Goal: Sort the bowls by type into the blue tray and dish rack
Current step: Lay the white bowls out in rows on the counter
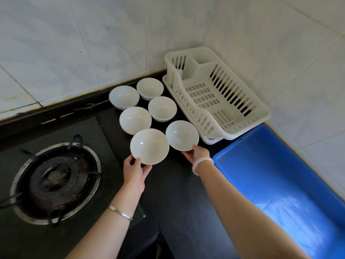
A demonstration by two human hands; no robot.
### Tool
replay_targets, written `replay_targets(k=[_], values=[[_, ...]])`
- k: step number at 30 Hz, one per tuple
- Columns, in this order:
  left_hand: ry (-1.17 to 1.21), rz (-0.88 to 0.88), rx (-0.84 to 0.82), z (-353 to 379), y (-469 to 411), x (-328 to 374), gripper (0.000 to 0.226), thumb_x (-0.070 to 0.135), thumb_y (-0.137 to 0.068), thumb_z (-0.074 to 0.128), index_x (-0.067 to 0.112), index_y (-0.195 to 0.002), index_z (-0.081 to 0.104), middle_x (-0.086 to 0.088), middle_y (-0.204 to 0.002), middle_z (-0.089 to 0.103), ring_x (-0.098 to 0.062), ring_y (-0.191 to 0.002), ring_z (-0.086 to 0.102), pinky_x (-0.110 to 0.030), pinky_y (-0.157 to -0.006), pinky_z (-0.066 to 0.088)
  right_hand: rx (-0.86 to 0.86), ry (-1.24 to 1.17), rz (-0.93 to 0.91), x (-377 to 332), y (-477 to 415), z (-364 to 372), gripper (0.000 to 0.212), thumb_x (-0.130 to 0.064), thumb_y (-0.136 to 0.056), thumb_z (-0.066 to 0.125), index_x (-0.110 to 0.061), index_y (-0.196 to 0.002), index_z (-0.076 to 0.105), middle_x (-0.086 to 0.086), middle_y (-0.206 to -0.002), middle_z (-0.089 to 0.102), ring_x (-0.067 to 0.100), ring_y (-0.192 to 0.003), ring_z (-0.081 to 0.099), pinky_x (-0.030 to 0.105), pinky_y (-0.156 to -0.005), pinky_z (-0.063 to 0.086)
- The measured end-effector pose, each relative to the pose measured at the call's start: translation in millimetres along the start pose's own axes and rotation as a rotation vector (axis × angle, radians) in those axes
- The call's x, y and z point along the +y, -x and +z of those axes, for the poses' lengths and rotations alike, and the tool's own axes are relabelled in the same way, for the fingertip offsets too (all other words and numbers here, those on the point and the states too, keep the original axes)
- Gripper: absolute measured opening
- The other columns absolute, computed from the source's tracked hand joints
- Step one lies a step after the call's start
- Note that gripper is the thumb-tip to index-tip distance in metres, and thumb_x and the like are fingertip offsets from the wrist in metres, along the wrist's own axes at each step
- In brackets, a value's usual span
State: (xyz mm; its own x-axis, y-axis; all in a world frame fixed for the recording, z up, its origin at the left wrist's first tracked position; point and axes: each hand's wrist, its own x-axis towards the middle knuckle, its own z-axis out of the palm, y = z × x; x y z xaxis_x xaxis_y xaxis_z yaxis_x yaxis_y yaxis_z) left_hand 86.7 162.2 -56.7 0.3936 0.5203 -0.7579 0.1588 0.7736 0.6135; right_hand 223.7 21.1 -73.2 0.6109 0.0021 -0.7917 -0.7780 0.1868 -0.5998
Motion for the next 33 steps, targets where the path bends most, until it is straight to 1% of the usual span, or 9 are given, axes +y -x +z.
replay_targets(k=[2, 9, 11, 13, 15, 20, 24, 29, 33], values=[[0.002, 0.004, 0.017, 1, 0, 0, 0.041, 0.008, -0.094, 0.050, 0.019, -0.133, 0.044, -0.004, -0.108, 0.052, -0.016, -0.077, 0.061, -0.037, -0.081, 0.055, -0.010, -0.003, 0.006, -2, -1, 4, 0.035, -0.008, -0.094, 0.048, -0.004, -0.129, 0.051, 0.018, -0.097, 0.066, 0.027, -0.071, 0.067, 0.030, -0.056, 0.055], [0.004, 0.012, 0.037, 1, 0, -3, 0.039, 0.010, -0.094, 0.051, 0.021, -0.132, 0.046, -0.003, -0.108, 0.052, -0.016, -0.078, 0.061, -0.036, -0.080, 0.056, -0.032, 0.004, -0.004, -4, -1, 14, 0.033, -0.005, -0.095, 0.047, -0.002, -0.127, 0.051, 0.020, -0.104, 0.063, 0.026, -0.071, 0.065, 0.031, -0.066, 0.054], [0.005, 0.012, 0.041, 1, -1, -4, 0.039, 0.011, -0.094, 0.051, 0.021, -0.132, 0.046, -0.002, -0.106, 0.053, -0.017, -0.079, 0.062, -0.036, -0.079, 0.056, -0.033, 0.016, 0.002, -4, 0, 13, 0.033, -0.007, -0.095, 0.046, -0.003, -0.128, 0.050, 0.020, -0.104, 0.063, 0.027, -0.075, 0.064, 0.031, -0.062, 0.054], [0.011, 0.015, 0.045, 1, -1, -6, 0.040, 0.012, -0.094, 0.052, 0.022, -0.132, 0.046, 0.000, -0.102, 0.054, -0.018, -0.082, 0.063, -0.034, -0.077, 0.056, -0.036, 0.045, 0.008, -4, 0, 12, 0.035, -0.011, -0.096, 0.046, -0.005, -0.130, 0.048, 0.019, -0.113, 0.063, 0.026, -0.080, 0.064, 0.030, -0.059, 0.053], [0.016, 0.026, 0.045, 1, -1, -7, 0.039, 0.012, -0.094, 0.052, 0.022, -0.132, 0.047, 0.002, -0.099, 0.056, -0.021, -0.090, 0.064, -0.033, -0.077, 0.056, -0.026, 0.118, -0.003, -4, 1, 12, 0.038, -0.017, -0.095, 0.048, -0.008, -0.132, 0.047, 0.016, -0.123, 0.058, 0.024, -0.087, 0.062, 0.030, -0.066, 0.053], [-0.042, 0.120, 0.061, 0, 2, -13, 0.038, 0.010, -0.094, 0.049, 0.019, -0.131, 0.051, -0.003, -0.128, 0.057, -0.019, -0.108, 0.057, -0.032, -0.088, 0.051, -0.065, 0.193, -0.022, -3, 5, 7, 0.043, -0.024, -0.095, 0.049, -0.012, -0.136, 0.043, 0.013, -0.130, 0.054, 0.027, -0.114, 0.056, 0.037, -0.089, 0.048], [-0.125, 0.191, 0.044, -5, 10, -22, 0.040, 0.013, -0.094, 0.050, 0.020, -0.134, 0.049, -0.003, -0.136, 0.053, -0.019, -0.122, 0.052, -0.029, -0.092, 0.047, -0.158, 0.176, -0.014, -2, 15, -7, 0.045, -0.026, -0.095, 0.049, -0.014, -0.138, 0.041, 0.009, -0.138, 0.051, 0.029, -0.127, 0.047, 0.040, -0.099, 0.042], [-0.289, 0.193, -0.064, -12, 35, -46, 0.045, 0.011, -0.095, 0.048, 0.011, -0.140, 0.040, -0.009, -0.140, 0.047, -0.022, -0.124, 0.051, -0.028, -0.095, 0.045, -0.213, 0.258, -0.130, 4, 44, -44, 0.040, -0.026, -0.098, 0.043, -0.015, -0.137, 0.043, 0.007, -0.135, 0.054, 0.028, -0.120, 0.053, 0.036, -0.092, 0.046], [-0.505, 0.190, -0.283, -9, 70, -80, 0.037, 0.008, -0.095, 0.047, 0.005, -0.132, 0.049, -0.009, -0.126, 0.055, -0.018, -0.109, 0.056, -0.027, -0.092, 0.046, -0.109, 0.476, -0.331, 12, 82, -100, 0.029, -0.028, -0.097, 0.042, -0.016, -0.117, 0.060, 0.001, -0.106, 0.067, 0.014, -0.084, 0.064, 0.023, -0.067, 0.048]])
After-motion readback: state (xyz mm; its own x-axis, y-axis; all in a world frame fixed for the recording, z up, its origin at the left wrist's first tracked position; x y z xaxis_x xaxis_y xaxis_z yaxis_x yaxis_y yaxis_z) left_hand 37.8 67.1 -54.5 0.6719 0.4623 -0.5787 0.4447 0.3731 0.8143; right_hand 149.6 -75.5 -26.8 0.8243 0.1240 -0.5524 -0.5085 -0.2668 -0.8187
